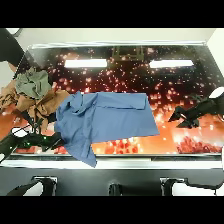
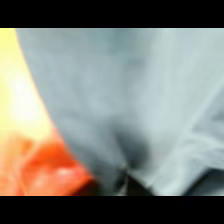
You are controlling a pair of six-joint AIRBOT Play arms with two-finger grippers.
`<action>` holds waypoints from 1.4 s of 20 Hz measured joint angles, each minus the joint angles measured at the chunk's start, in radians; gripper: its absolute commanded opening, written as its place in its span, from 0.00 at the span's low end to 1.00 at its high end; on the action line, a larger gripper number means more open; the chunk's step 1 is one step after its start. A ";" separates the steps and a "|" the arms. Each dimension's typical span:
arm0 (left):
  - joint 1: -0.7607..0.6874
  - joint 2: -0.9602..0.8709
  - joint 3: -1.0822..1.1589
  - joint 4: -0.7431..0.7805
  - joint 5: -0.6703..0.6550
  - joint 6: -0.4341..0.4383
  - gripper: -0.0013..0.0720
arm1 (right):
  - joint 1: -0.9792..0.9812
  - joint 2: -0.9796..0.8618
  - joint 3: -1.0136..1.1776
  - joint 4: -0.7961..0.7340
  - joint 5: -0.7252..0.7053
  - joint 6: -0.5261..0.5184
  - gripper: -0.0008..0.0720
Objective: Fold the shirts.
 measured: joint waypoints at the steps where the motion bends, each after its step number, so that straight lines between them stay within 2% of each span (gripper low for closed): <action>1: 0.000 -0.004 -0.002 -0.008 0.005 0.003 0.06 | 0.000 0.000 -0.030 0.013 -0.010 -0.005 0.74; 8: -0.002 0.006 0.008 0.005 -0.013 0.060 0.06 | 0.083 -0.004 -0.199 0.080 -0.159 -0.018 0.74; 9: -0.002 0.012 0.013 0.015 -0.021 0.064 0.06 | 0.107 -0.010 -0.210 0.086 -0.187 -0.010 0.67; 10: -0.002 0.018 0.020 0.023 -0.022 0.066 0.06 | 0.128 -0.016 -0.216 0.100 -0.204 -0.003 0.42; 11: -0.001 0.023 0.031 0.021 -0.024 0.067 0.06 | 0.152 -0.024 -0.222 0.111 -0.218 -0.002 0.07; 13: -0.002 0.029 0.066 0.010 -0.052 0.071 0.06 | 0.191 -0.033 -0.224 0.132 -0.245 0.005 0.07; 15: 0.001 0.033 0.138 0.004 -0.078 0.075 0.06 | 0.211 -0.035 -0.193 0.138 -0.214 -0.011 0.07; 19: 0.002 0.084 0.442 -0.003 -0.152 0.092 0.06 | 0.231 0.051 0.018 0.084 -0.130 -0.047 0.07; 22: 0.002 0.160 0.823 -0.005 -0.151 0.089 0.06 | 0.234 0.212 0.298 -0.062 -0.150 -0.050 0.07; 24: 0.002 0.208 1.094 0.008 -0.105 0.081 0.06 | 0.235 0.347 0.471 -0.180 -0.216 -0.027 0.07; 26: 0.002 0.256 1.319 0.045 -0.047 0.036 0.06 | 0.235 0.488 0.584 -0.282 -0.296 0.013 0.07; 28: 0.002 0.305 1.447 0.076 -0.002 -0.039 0.06 | 0.235 0.626 0.649 -0.347 -0.357 0.055 0.07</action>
